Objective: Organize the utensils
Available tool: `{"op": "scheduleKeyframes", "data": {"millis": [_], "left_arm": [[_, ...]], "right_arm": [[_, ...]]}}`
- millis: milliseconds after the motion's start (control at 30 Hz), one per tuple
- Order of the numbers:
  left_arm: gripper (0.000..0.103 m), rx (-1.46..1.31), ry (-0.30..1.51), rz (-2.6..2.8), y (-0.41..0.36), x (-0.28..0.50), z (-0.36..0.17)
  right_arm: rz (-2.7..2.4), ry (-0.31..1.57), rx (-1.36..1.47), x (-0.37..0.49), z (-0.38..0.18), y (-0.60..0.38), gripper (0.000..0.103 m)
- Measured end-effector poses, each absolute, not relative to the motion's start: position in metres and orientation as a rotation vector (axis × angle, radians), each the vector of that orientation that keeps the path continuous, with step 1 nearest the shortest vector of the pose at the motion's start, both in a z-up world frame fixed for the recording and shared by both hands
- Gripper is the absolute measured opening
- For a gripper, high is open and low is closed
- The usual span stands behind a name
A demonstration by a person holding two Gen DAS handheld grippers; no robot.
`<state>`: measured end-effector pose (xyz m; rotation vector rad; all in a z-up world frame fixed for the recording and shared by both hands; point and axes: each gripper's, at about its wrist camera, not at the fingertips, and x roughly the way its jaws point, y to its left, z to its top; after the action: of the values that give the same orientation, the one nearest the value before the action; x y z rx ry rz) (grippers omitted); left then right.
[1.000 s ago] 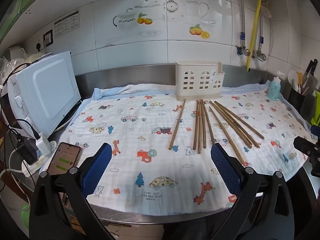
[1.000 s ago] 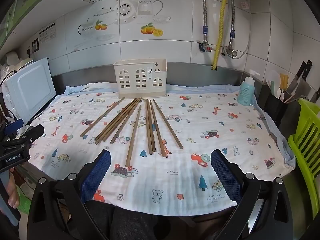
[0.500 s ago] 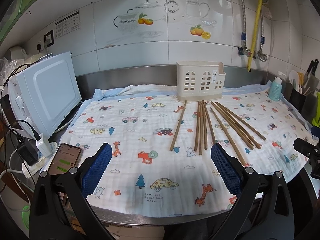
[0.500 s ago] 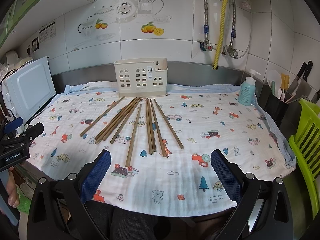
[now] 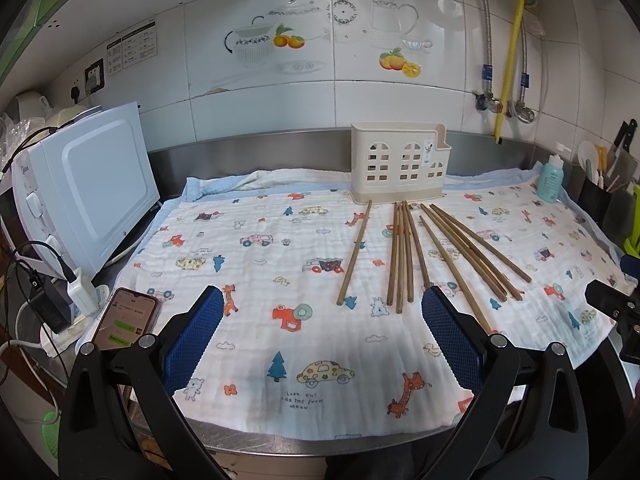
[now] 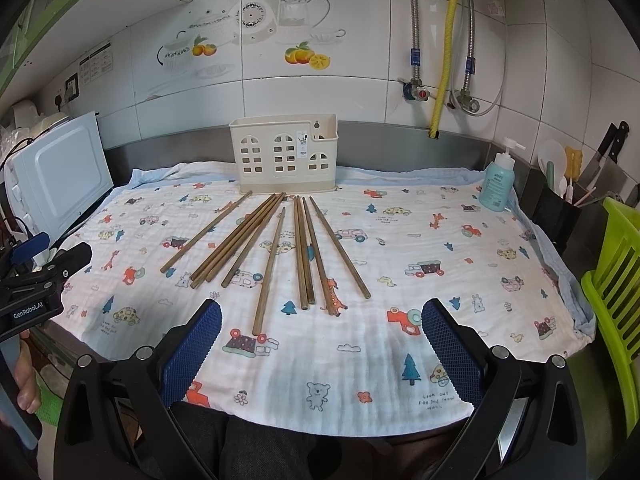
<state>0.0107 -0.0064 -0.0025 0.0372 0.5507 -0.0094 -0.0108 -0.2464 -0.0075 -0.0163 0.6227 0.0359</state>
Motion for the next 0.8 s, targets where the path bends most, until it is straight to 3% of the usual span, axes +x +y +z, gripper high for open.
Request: {"op": "scheduleKeyframes", "data": {"millis": [800], "left_arm": [[0.098,0.066,0.557,-0.022,-0.005,0.036,-0.005]], "right_arm": [[0.048,0.628,-0.016,0.01,-0.015,-0.25,0.097]]}}
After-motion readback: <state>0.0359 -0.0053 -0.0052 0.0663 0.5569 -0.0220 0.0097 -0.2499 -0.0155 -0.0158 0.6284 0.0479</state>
